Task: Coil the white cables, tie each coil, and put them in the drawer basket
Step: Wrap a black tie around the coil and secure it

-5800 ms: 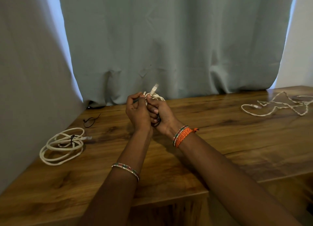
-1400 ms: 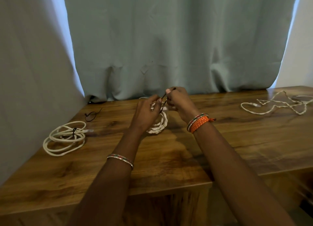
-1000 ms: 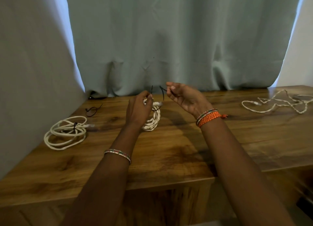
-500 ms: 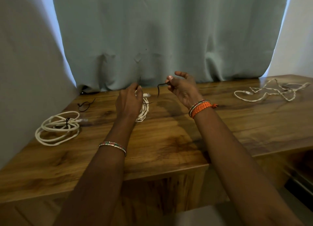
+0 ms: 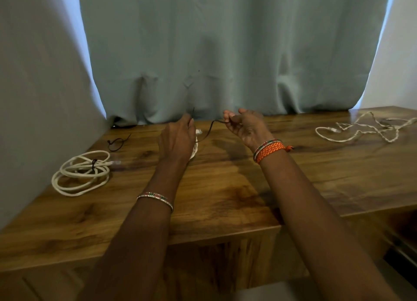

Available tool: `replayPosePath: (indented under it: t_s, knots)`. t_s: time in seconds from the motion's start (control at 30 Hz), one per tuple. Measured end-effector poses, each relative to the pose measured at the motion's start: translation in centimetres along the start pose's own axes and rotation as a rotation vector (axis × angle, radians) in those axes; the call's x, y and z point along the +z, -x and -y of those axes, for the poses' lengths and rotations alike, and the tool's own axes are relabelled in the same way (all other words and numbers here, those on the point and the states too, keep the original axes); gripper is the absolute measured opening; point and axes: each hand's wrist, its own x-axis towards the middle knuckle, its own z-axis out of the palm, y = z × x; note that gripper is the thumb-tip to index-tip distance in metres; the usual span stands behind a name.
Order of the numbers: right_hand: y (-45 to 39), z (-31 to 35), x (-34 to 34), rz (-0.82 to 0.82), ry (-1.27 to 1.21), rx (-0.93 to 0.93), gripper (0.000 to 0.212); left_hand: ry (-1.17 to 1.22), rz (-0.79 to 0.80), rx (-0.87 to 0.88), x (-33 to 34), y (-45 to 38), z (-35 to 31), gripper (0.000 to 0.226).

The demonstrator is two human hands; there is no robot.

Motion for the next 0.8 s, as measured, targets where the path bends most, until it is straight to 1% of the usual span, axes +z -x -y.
replayPosePath:
  t_s: [0.07,0.13,0.23,0.33,0.43,0.53,0.7,0.8]
  knots:
    - [0.2,-0.1,0.2,0.018,0.109,-0.033,0.032,-0.044,0.002,0.075,0.0,0.1,-0.4,0.026]
    - [0.4,-0.3,0.5,0.041,0.256,-0.118,0.027,-0.070,0.022,0.168,0.3,0.1,-0.7,0.024]
    - [0.6,-0.6,0.8,0.073,0.415,-0.255,0.031,-0.074,0.072,0.262,0.9,-0.1,-0.9,0.021]
    - [0.9,-0.7,0.7,0.073,0.410,-0.237,0.036,-0.078,0.063,0.303,0.8,0.0,-1.1,0.020]
    - [1.0,-0.7,0.5,0.118,0.434,-0.211,0.028,-0.073,0.070,0.328,0.5,0.1,-1.2,0.019]
    - [0.8,-0.6,0.3,0.135,0.508,-0.224,0.025,-0.089,0.085,0.328,0.4,0.2,-1.2,0.020]
    - [0.2,-0.6,0.2,0.132,0.660,-0.306,0.012,-0.071,0.102,0.346,0.3,0.1,-1.1,0.020]
    - [-0.1,-0.8,0.1,0.112,0.684,-0.353,0.012,-0.072,0.114,0.362,0.2,0.1,-1.1,0.020]
